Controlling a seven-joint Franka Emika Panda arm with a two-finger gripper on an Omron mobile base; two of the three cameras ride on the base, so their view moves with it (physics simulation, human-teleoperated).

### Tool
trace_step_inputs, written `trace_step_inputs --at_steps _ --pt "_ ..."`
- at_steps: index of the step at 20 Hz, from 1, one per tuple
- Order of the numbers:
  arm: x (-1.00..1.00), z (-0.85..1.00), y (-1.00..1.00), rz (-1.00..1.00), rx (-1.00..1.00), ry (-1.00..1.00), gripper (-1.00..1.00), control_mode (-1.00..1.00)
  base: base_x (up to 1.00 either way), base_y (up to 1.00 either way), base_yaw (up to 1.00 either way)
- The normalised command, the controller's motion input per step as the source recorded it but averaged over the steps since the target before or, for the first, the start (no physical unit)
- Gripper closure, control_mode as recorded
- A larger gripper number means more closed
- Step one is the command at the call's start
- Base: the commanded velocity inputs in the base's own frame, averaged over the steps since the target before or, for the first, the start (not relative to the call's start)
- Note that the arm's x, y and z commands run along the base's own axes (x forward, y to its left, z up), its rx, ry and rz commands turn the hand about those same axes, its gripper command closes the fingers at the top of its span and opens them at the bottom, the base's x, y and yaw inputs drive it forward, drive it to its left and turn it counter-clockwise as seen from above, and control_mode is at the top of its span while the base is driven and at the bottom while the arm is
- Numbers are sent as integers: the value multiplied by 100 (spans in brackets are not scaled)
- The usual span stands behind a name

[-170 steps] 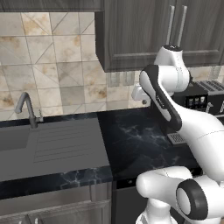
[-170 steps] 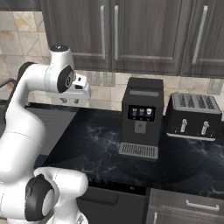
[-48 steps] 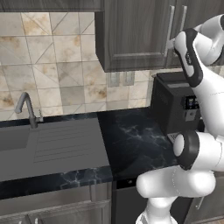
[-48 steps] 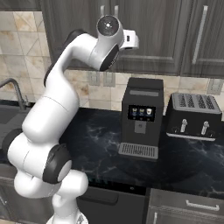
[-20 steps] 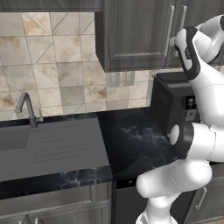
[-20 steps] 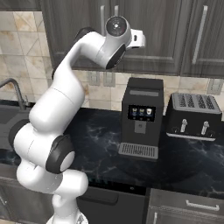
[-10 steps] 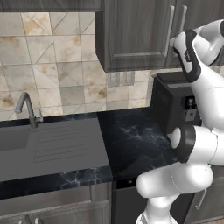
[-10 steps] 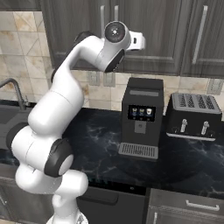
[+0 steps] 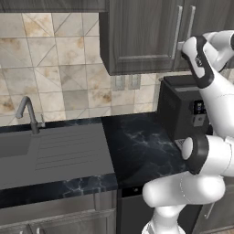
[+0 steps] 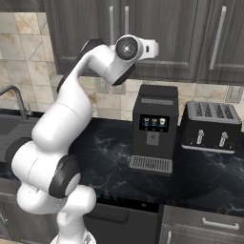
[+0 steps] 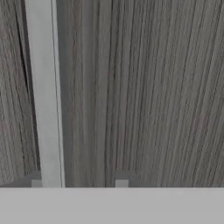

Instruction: Move the bowls from the cabinet to the plates on the dining table.

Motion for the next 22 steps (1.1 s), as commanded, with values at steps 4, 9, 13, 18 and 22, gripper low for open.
trace_step_inputs --at_steps 4,9,13,18,22 --pt "-16 6 -71 6 0 -15 100 -100 0 0 0" --pt "-31 16 -84 6 0 -19 100 -100 0 0 0" --pt "-48 25 -88 8 0 -22 100 -100 0 0 0" --pt "-64 38 -78 9 0 -22 100 -100 0 0 0" --pt "-66 40 -80 10 0 -23 100 -100 0 0 0"
